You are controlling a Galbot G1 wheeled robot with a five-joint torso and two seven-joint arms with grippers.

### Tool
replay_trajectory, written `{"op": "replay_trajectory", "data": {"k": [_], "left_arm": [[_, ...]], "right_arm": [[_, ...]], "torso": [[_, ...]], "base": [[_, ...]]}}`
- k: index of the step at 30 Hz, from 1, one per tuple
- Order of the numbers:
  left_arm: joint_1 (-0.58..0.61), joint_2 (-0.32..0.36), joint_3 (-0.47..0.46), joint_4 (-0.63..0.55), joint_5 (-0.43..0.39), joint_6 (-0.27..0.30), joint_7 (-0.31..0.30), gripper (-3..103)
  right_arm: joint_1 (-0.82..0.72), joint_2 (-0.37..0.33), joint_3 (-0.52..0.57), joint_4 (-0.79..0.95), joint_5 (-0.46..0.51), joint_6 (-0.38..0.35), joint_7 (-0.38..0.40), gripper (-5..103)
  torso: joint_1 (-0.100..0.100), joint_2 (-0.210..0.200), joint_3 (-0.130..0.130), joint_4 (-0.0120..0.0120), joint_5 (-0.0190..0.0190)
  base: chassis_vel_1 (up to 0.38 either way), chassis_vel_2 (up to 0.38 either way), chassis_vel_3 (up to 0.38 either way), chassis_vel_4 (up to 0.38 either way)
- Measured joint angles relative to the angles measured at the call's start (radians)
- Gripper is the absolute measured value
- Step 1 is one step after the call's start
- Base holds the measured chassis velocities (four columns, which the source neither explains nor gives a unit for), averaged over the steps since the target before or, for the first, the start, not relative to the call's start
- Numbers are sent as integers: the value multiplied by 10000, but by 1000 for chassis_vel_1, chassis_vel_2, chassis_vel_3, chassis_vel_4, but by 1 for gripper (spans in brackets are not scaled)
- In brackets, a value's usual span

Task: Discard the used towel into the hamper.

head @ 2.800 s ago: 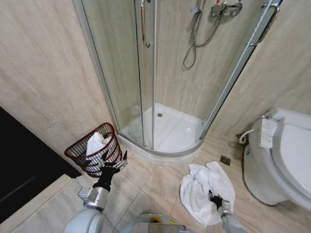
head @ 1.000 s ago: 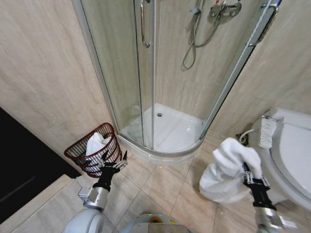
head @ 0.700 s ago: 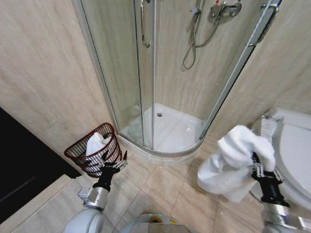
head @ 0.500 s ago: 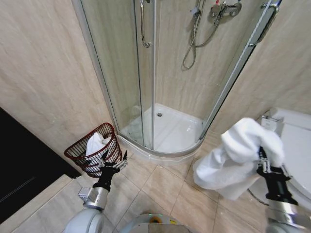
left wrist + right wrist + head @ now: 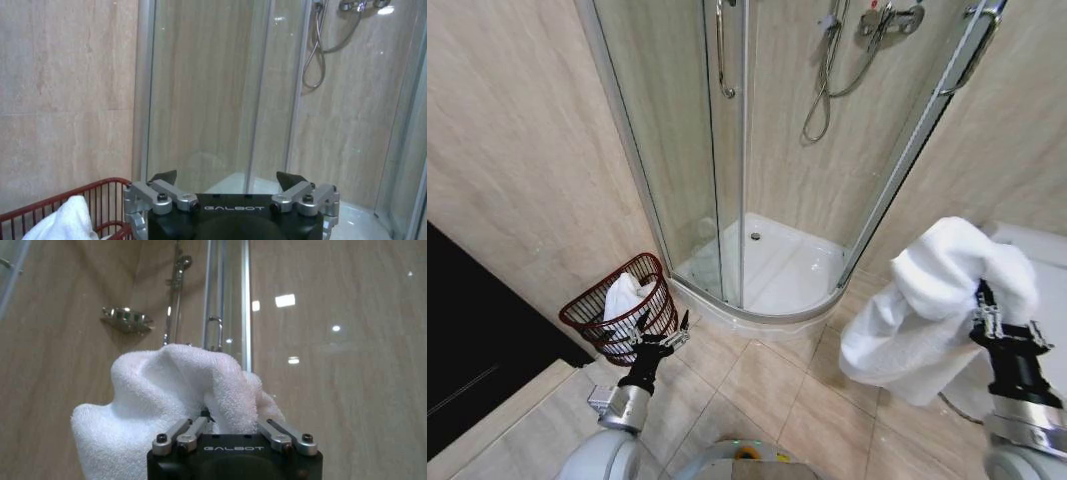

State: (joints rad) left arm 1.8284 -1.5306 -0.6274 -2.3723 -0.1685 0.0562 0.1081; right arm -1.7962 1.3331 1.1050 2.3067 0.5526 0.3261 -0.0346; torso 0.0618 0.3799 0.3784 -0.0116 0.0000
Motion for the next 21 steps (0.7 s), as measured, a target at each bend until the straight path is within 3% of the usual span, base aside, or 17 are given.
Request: {"op": "replay_trajectory", "data": {"k": [8, 21], "left_arm": [[0, 0, 0, 0, 0, 0, 0, 100], [0, 0, 0, 0, 0, 0, 0, 100]], "right_arm": [[-48, 79, -55, 37, -84, -33, 93, 20], [-45, 133, -233, 51, -236, 47, 76, 20]], "torso": [[3, 7, 5, 0, 0], [201, 501, 299, 3, 0]], "base": [[0, 0, 0, 0], [0, 0, 0, 0]]}}
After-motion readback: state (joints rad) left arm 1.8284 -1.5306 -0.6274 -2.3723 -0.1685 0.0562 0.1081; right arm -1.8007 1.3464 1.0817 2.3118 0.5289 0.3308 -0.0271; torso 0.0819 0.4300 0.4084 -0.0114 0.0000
